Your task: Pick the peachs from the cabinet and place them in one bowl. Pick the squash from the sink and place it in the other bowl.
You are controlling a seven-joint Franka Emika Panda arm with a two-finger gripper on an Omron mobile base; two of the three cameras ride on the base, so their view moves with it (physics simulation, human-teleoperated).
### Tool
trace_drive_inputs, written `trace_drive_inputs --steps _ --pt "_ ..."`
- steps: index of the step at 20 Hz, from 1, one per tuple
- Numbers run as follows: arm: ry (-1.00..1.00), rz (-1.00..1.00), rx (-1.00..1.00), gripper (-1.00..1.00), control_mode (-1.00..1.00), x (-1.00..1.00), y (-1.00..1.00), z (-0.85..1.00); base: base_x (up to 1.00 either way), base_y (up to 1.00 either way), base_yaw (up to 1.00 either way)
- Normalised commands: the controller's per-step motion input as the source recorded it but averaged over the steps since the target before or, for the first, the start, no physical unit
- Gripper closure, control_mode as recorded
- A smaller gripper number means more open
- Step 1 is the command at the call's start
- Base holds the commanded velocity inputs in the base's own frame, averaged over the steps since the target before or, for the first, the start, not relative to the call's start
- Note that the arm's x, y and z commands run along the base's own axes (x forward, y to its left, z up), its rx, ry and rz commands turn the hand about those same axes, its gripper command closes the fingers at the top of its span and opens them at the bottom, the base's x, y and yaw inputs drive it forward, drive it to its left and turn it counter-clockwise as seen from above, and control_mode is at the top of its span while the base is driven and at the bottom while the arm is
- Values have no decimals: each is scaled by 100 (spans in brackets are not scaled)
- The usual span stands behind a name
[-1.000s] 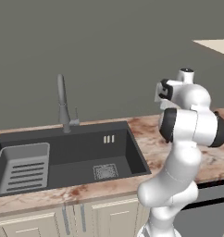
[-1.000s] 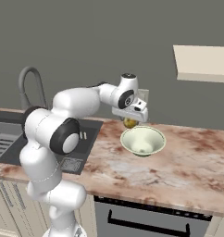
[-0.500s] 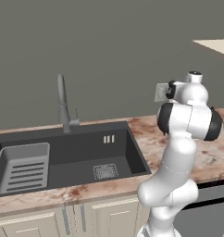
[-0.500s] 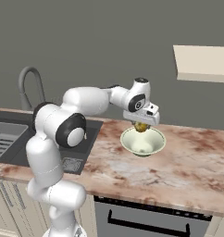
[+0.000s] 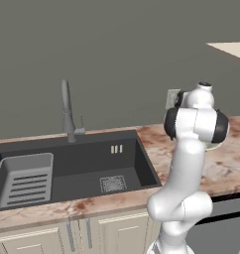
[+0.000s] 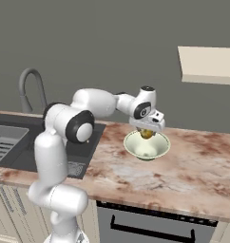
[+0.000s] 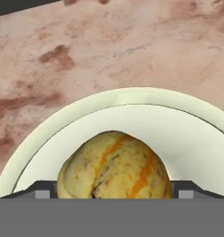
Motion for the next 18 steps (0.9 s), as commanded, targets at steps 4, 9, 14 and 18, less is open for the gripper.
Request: trace_drive_inputs --steps 4,9,14,18 --pt "4 0 0 100 -100 -3 -6 -33 0 0 0" --pt "0 0 0 100 -100 -29 0 -3 0 0 0" --pt "4 0 0 100 -100 -5 1 -39 0 0 0" --pt "2 0 0 100 -100 0 0 -38 0 0 0"
